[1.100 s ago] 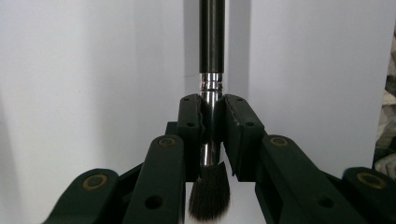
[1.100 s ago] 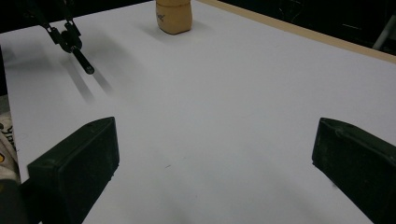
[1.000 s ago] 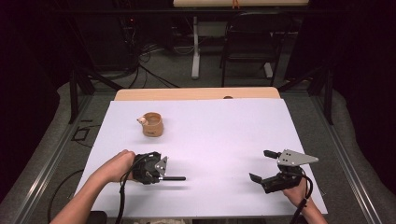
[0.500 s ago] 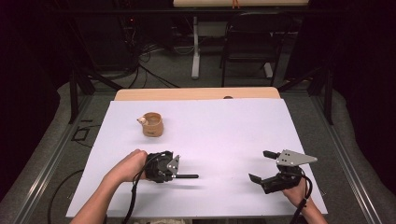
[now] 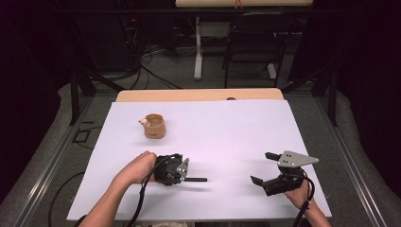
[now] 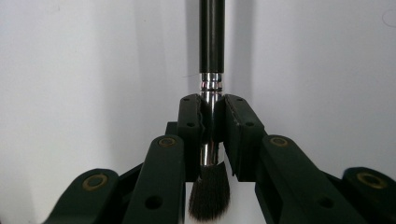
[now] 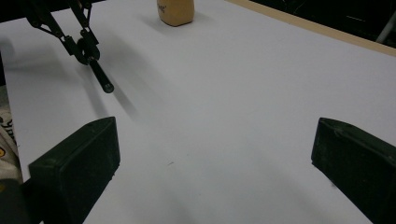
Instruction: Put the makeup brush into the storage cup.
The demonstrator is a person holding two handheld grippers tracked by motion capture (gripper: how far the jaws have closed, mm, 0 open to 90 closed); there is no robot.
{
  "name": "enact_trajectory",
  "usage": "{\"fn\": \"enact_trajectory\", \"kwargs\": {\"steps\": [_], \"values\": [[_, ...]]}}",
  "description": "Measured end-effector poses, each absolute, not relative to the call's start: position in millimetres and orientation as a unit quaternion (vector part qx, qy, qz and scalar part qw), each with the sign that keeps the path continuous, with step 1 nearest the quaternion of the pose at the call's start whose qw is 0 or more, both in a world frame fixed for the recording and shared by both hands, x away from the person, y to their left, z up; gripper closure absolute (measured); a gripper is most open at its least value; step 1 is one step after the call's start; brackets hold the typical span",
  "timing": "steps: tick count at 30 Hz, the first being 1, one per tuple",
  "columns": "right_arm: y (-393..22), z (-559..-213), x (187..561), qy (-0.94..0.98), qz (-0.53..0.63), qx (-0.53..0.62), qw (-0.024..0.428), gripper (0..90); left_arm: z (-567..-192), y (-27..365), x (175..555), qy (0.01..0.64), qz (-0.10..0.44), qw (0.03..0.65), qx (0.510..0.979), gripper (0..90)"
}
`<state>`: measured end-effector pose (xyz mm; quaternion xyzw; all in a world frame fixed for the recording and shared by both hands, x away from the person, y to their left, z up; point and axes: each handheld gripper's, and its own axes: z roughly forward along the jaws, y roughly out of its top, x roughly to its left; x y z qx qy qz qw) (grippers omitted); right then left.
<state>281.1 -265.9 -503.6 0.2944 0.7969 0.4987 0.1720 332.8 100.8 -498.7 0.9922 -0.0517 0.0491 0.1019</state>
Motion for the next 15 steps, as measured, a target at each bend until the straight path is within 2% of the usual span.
{"fn": "enact_trajectory", "kwargs": {"steps": [6, 15], "values": [[-258.7, -501.0, 285.0, 0.819, 0.464, 0.292, 0.17, 0.0, -497.3, 95.1, 334.6, -0.056, 0.05, 0.11, 0.991, 77.2], [-249.9, -495.7, 295.4, 0.865, 0.398, 0.272, 0.137, 0.0, -494.3, 92.1, 335.5, -0.057, 0.053, 0.116, 0.99, 77.2]]}}
